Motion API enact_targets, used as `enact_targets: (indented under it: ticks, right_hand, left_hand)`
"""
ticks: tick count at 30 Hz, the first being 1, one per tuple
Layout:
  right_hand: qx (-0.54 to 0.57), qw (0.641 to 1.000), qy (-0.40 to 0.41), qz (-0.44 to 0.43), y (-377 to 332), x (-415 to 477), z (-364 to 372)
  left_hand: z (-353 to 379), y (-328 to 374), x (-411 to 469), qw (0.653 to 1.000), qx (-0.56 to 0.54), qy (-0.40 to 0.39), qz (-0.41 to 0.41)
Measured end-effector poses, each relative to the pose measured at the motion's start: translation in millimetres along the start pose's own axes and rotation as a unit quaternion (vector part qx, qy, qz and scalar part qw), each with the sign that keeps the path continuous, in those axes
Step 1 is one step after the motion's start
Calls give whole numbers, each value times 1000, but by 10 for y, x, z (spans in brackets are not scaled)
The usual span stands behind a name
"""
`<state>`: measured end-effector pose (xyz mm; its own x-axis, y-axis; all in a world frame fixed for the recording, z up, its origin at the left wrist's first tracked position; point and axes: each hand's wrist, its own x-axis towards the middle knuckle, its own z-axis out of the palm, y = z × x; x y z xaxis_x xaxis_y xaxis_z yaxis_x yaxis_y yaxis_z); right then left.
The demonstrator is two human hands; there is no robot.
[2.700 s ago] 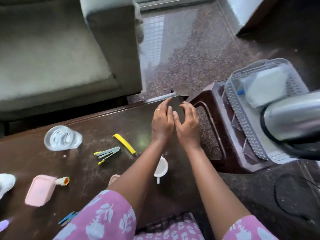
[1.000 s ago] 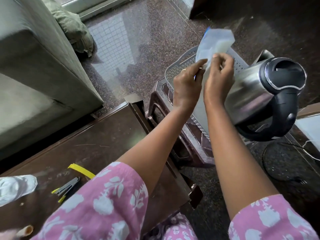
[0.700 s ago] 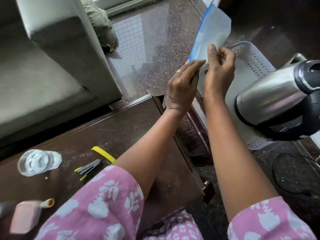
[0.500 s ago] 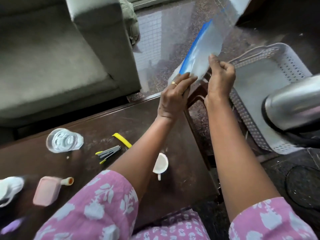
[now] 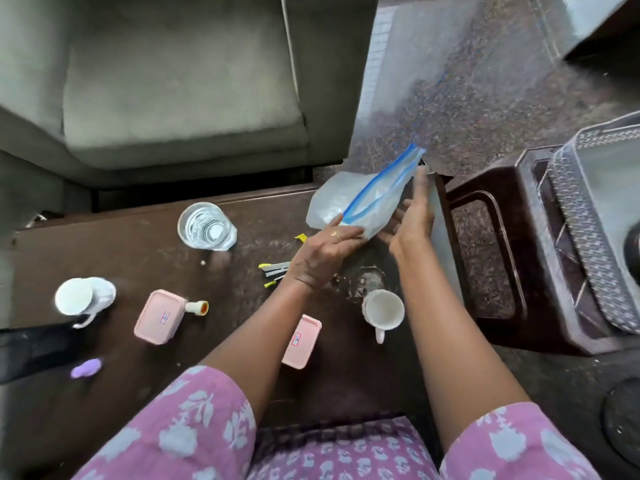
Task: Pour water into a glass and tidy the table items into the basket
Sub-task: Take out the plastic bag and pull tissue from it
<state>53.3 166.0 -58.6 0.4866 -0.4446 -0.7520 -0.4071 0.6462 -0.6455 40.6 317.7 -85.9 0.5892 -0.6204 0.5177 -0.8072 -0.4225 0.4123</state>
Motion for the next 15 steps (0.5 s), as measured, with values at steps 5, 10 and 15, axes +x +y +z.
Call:
enact_targets:
  ticks: [5, 10, 15]
  right_hand:
    - [-168, 985, 34, 19, 225, 43, -10]
    - [-219, 972, 80, 9, 363, 142, -181]
    - [-113, 992, 43, 44, 395, 189, -319]
  left_hand:
    - [-22, -2, -182, 999, 23, -26, 34]
    - [52, 87, -339, 989, 57, -127, 56]
    - [64, 240, -310, 993, -13, -94, -70]
